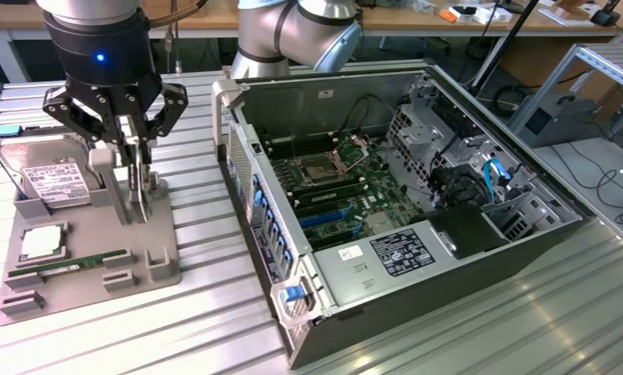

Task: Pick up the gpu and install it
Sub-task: 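Pick up the gpu and move the gpu toward the slot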

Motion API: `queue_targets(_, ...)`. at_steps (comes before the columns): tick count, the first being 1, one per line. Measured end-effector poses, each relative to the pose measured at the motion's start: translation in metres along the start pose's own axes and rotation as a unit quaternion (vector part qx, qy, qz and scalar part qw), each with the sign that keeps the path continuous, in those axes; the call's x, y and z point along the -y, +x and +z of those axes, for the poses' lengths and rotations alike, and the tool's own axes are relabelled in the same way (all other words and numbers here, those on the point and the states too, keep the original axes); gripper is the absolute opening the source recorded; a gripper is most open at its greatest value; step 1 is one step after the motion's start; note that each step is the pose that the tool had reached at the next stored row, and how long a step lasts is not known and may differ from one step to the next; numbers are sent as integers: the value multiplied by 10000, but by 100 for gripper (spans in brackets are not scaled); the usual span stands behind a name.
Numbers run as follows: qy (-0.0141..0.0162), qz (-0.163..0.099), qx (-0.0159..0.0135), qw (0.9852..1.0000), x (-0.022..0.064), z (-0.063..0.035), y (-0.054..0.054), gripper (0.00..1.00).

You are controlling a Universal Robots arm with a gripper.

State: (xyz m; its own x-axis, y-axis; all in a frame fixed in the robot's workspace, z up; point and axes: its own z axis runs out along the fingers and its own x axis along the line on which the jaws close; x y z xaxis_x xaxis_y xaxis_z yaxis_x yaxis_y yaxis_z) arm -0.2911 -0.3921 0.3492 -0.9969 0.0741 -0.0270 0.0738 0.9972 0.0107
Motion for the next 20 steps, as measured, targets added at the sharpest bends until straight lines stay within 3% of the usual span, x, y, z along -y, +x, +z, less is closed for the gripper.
queue_targets(20, -5, 4, 1, 10000, -2, -145, -4, 27)
